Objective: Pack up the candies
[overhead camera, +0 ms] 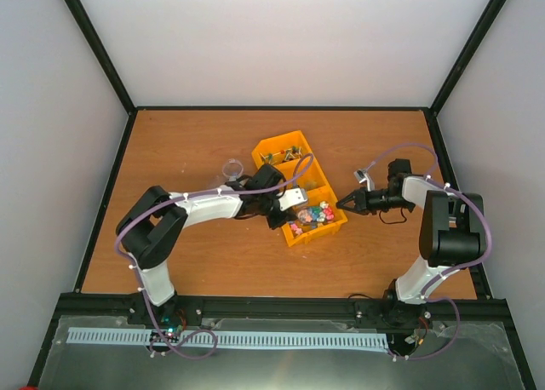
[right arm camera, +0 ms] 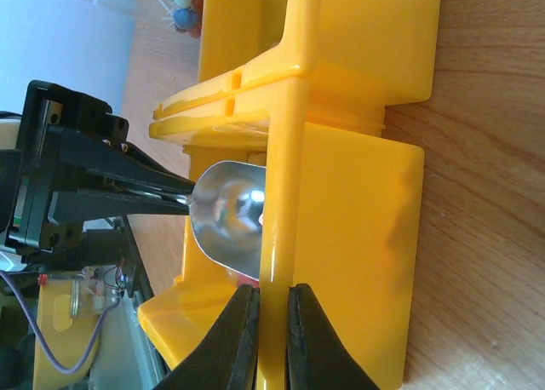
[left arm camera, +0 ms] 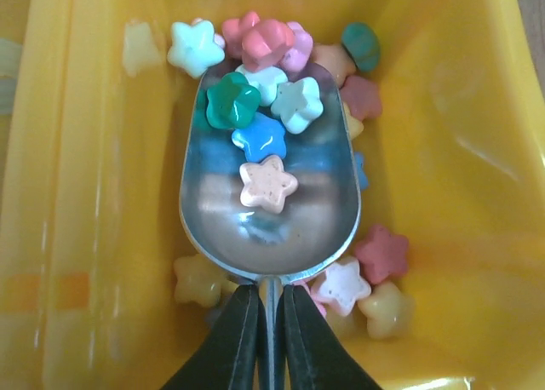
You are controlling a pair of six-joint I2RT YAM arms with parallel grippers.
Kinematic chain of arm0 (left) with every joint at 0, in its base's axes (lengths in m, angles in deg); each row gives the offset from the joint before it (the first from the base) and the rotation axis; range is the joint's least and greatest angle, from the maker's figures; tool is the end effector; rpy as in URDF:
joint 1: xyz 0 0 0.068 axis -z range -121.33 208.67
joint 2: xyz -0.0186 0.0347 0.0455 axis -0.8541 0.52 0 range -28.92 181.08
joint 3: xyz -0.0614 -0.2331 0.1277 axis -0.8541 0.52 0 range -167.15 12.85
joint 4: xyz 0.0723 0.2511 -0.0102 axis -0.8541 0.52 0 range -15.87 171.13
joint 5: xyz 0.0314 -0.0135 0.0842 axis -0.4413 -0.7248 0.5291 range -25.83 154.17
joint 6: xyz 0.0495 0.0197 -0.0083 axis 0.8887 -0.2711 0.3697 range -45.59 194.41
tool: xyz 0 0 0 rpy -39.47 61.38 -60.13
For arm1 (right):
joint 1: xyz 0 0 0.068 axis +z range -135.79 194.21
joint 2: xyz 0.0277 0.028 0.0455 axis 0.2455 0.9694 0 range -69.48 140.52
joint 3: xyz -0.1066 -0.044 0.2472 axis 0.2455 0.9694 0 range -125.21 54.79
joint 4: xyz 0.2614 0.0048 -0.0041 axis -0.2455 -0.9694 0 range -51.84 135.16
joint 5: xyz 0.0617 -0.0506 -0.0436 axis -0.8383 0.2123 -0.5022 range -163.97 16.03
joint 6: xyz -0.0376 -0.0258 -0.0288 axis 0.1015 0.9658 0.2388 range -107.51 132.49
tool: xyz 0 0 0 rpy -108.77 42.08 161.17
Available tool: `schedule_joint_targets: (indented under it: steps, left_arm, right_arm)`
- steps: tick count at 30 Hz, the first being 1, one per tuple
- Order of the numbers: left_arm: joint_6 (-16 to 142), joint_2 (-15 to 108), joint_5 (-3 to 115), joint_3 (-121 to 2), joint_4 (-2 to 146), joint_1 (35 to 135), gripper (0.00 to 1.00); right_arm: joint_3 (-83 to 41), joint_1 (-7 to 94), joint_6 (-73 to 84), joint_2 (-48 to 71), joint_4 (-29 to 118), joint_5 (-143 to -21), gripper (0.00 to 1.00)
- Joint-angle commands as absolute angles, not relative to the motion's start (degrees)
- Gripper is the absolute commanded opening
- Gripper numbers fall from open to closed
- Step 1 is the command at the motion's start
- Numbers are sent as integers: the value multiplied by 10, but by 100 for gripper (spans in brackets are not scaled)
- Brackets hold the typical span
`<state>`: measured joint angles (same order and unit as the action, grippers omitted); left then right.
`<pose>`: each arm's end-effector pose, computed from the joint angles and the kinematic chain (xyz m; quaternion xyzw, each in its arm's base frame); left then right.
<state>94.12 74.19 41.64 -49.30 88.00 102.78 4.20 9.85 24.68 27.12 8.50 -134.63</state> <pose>0.2532 -0.2643 0.1679 0.5443 0.7625 -0.2446 0.2502 0.2769 0.0100 0.1504 -0.0909 0.8572 0.4908 0.1271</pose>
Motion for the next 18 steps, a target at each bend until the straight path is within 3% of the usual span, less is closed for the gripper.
schedule_joint_targets:
  steps: [1,18]
  left_arm:
    - [955,711,411,-459,843,1010,1]
    - [947,625,279,-360,727,958,1]
  right_arm:
    - [39,106,258,276,87,-1317,3]
    - [35,106,259,277,85,-1301,3]
